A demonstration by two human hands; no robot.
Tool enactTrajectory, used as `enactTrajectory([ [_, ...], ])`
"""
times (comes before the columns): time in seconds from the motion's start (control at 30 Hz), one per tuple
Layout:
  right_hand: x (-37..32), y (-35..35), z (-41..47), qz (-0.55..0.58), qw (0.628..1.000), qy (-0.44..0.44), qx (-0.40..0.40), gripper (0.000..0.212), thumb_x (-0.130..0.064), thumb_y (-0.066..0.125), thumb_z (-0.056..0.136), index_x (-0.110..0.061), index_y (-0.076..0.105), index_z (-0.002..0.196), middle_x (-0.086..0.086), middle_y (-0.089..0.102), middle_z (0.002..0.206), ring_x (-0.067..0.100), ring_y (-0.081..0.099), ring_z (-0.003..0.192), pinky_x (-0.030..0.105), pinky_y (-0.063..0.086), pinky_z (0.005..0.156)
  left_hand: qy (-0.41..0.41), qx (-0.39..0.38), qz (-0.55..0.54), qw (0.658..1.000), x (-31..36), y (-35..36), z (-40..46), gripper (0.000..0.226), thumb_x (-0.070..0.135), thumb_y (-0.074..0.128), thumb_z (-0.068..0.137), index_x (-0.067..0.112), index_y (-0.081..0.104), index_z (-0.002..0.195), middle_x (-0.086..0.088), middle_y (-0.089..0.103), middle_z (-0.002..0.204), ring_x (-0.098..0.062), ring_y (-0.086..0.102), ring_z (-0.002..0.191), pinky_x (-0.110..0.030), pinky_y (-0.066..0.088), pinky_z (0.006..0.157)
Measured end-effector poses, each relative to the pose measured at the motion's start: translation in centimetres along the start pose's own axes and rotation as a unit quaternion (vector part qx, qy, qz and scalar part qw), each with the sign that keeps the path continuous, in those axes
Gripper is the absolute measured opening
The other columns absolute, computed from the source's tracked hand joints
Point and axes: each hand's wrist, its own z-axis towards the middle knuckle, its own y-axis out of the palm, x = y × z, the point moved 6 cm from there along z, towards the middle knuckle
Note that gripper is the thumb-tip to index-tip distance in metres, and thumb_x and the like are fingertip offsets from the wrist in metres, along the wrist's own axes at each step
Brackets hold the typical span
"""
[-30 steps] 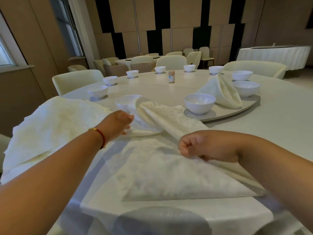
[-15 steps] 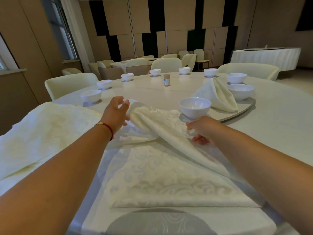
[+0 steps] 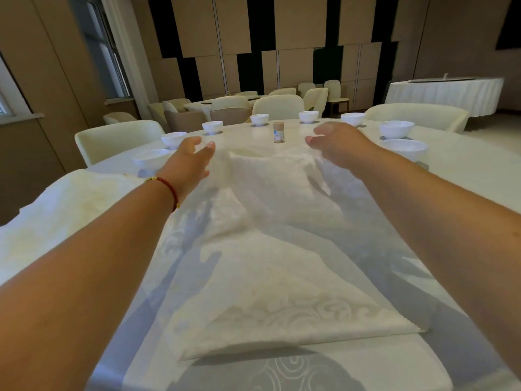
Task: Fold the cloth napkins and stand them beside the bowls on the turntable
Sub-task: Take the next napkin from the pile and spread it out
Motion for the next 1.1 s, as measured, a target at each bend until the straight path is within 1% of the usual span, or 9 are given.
enactTrajectory([
  [0.1, 0.8, 0.2, -0.6, -0.025, 1.000, -0.005, 0.009, 0.043, -0.038, 0.053, 0.096, -0.016, 0.053, 0.133, 0.004, 0.055, 0.132, 0.020, 0.054, 0.104, 0.026, 0.039, 0.080, 0.027, -0.010, 0.084, 0.996, 0.1, 0.8, -1.6, 0.042, 0.038, 0.051, 0.096, 0.017, 0.046, 0.132, -0.009, 0.054, 0.129, -0.023, 0.060, 0.107, -0.037, 0.054, 0.085],
  [0.2, 0.9, 1.0, -3.3, -0.007, 0.999, -0.043, 0.006, 0.027, -0.036, 0.054, 0.095, -0.016, 0.065, 0.111, 0.002, 0.064, 0.111, 0.021, 0.058, 0.095, 0.031, 0.044, 0.079, 0.029, -0.057, 0.179, 0.982, -0.2, 2.2, -5.6, 0.024, 0.035, 0.053, 0.096, 0.012, 0.061, 0.094, -0.008, 0.065, 0.096, -0.016, 0.064, 0.077, -0.029, 0.054, 0.065],
  [0.33, 1.8, 3.4, -8.0, -0.003, 0.995, -0.061, -0.075, 0.030, -0.038, 0.058, 0.092, -0.010, 0.064, 0.082, 0.009, 0.070, 0.083, 0.030, 0.066, 0.081, 0.040, 0.053, 0.078, -0.079, -0.249, 0.406, 0.876, -3.6, 4.2, -11.0, 0.057, 0.055, 0.047, 0.092, 0.005, 0.069, 0.079, -0.006, 0.071, 0.078, -0.020, 0.063, 0.066, -0.022, 0.047, 0.057],
  [0.43, 3.1, 5.7, -11.1, -0.065, 0.981, -0.016, -0.183, 0.037, -0.043, 0.058, 0.091, -0.007, 0.065, 0.083, 0.010, 0.072, 0.083, 0.026, 0.068, 0.076, 0.033, 0.054, 0.069, -0.103, -0.335, 0.443, 0.826, -5.1, 5.0, -14.9, 0.058, 0.065, 0.057, 0.081, 0.009, 0.067, 0.069, -0.002, 0.065, 0.064, -0.015, 0.056, 0.058, -0.024, 0.047, 0.065],
  [0.6, 4.5, 7.2, -14.6, -0.158, 0.953, 0.025, -0.258, 0.052, -0.054, 0.057, 0.088, -0.004, 0.066, 0.080, 0.006, 0.062, 0.071, 0.014, 0.052, 0.059, 0.024, 0.038, 0.058, -0.053, -0.327, 0.403, 0.853, -5.0, 5.6, -17.9, 0.031, 0.041, 0.070, 0.081, 0.020, 0.054, 0.064, 0.007, 0.048, 0.058, -0.011, 0.042, 0.055, -0.021, 0.036, 0.059],
  [0.8, 4.5, 5.4, -16.6, -0.074, 0.956, 0.091, -0.268, 0.046, -0.058, 0.058, 0.086, -0.013, 0.065, 0.093, 0.003, 0.062, 0.081, 0.016, 0.055, 0.073, 0.026, 0.038, 0.068, -0.047, -0.171, 0.250, 0.952, -3.7, 4.1, -17.4, 0.028, 0.034, 0.052, 0.094, 0.018, 0.047, 0.071, 0.002, 0.046, 0.063, -0.015, 0.040, 0.059, -0.028, 0.034, 0.060],
  [0.87, 4.4, 4.7, -17.0, -0.054, 0.962, 0.090, -0.251, 0.038, -0.054, 0.059, 0.087, -0.017, 0.065, 0.084, -0.001, 0.062, 0.075, 0.014, 0.056, 0.071, 0.025, 0.039, 0.066, -0.065, -0.133, 0.183, 0.972, -4.1, 3.5, -17.6, 0.031, 0.038, 0.050, 0.092, 0.018, 0.046, 0.069, -0.002, 0.046, 0.064, -0.020, 0.040, 0.063, -0.034, 0.035, 0.067],
  [1.03, 3.7, 3.4, -19.1, 0.079, 0.947, 0.081, -0.301, 0.045, -0.027, 0.054, 0.097, -0.014, 0.039, 0.057, 0.001, 0.038, 0.042, 0.009, 0.032, 0.033, 0.016, 0.026, 0.037, -0.142, -0.181, 0.074, 0.970, -4.3, 3.7, -20.3, 0.032, 0.032, 0.053, 0.095, 0.012, 0.049, 0.071, -0.011, 0.040, 0.066, -0.024, 0.032, 0.065, -0.035, 0.030, 0.065],
  [1.1, 3.0, 2.4, -19.9, 0.085, 0.944, 0.050, -0.315, 0.045, -0.025, 0.054, 0.097, -0.013, 0.039, 0.056, 0.003, 0.035, 0.042, 0.011, 0.027, 0.034, 0.019, 0.023, 0.038, -0.183, -0.217, -0.010, 0.959, -3.6, 3.6, -21.6, 0.030, 0.030, 0.062, 0.091, 0.001, 0.066, 0.087, -0.019, 0.059, 0.077, -0.029, 0.052, 0.072, -0.035, 0.044, 0.075],
])
